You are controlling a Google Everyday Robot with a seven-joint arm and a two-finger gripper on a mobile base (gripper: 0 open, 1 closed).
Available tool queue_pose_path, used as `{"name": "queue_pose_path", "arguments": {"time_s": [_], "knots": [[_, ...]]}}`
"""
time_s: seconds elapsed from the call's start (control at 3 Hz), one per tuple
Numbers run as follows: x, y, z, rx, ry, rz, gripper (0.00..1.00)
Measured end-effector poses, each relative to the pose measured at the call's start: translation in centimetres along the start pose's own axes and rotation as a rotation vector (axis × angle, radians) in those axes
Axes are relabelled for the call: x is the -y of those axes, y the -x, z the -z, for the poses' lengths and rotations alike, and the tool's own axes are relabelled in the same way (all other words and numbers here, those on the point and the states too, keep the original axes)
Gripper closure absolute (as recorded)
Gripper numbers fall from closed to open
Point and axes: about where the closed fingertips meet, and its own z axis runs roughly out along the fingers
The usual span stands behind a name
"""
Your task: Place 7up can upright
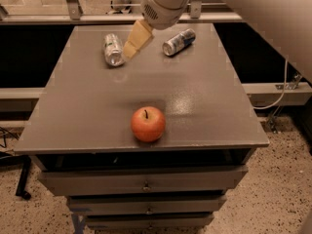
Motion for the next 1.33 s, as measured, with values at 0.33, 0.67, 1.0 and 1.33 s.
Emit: {"name": "queue_pose_path", "arguments": {"time_s": [0.33,0.67,1.0,1.33], "knots": [[3.3,4.1,-3.9,0.049,-0.072,-0.134,0.00],[5.0,8.0,-7.2,0.098,-0.055,-0.209,0.00],[5.0,11.4,-9.9,0.139,0.007,-0.259,0.00],[4.5,13.9,-12.0,0.146,0.047,-0.292,0.00]]}}
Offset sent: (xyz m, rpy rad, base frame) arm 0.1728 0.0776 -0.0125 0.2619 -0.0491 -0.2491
